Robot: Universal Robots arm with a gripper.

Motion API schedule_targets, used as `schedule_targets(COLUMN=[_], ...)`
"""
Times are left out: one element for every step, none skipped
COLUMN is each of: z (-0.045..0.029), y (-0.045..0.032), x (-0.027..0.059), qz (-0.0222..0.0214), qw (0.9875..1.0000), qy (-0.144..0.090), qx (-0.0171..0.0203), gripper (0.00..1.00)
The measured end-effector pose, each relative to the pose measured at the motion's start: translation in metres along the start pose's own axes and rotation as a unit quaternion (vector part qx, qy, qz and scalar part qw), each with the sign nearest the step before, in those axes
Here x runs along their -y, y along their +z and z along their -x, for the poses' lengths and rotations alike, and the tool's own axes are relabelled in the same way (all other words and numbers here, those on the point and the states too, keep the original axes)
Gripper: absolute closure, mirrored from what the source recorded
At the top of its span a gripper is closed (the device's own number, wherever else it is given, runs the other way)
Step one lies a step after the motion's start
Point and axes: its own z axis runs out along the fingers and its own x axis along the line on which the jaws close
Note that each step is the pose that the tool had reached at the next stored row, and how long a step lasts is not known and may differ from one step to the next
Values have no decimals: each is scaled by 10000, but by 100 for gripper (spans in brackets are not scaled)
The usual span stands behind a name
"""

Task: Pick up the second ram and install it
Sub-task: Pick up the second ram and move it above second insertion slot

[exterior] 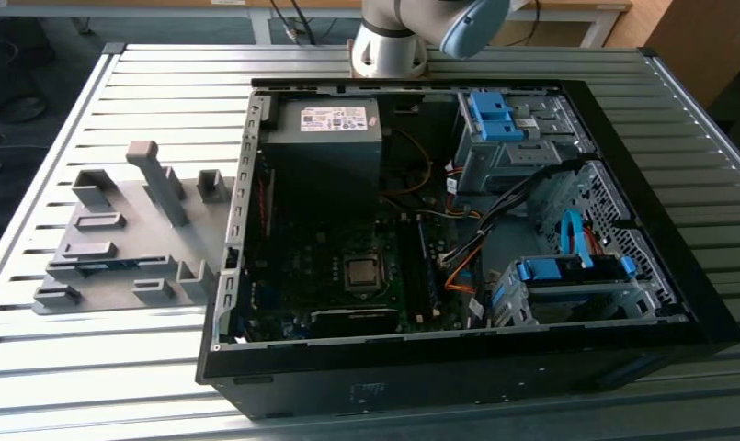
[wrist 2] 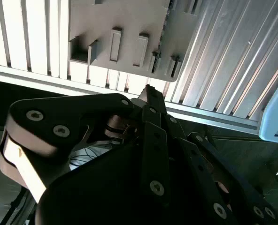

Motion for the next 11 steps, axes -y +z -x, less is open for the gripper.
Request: schedule_targets(z=[0, 0, 0, 0, 0, 0, 0, 0, 0, 0, 0], y=[0, 0, 0, 0, 0, 0, 0, 0, 0, 0, 0], x=[-1, -1, -1, -1, -1, -1, -1, -1, -1, -1, -1], qz=[3, 3, 4, 5, 5, 5, 5, 6, 6, 7, 7], qw=[9999, 9999, 9998, 9998, 9998, 9998, 9997, 9997, 9997, 9996, 9995], qy=[-109, -151, -183, -206, -207, -212, -224, -241, -260, -280, -301], qx=[-5, -7, -8, -9, -9, -9, -10, -11, -11, -12, -13], gripper=[89, 89, 89, 89, 89, 89, 89, 89, 89, 89, 89])
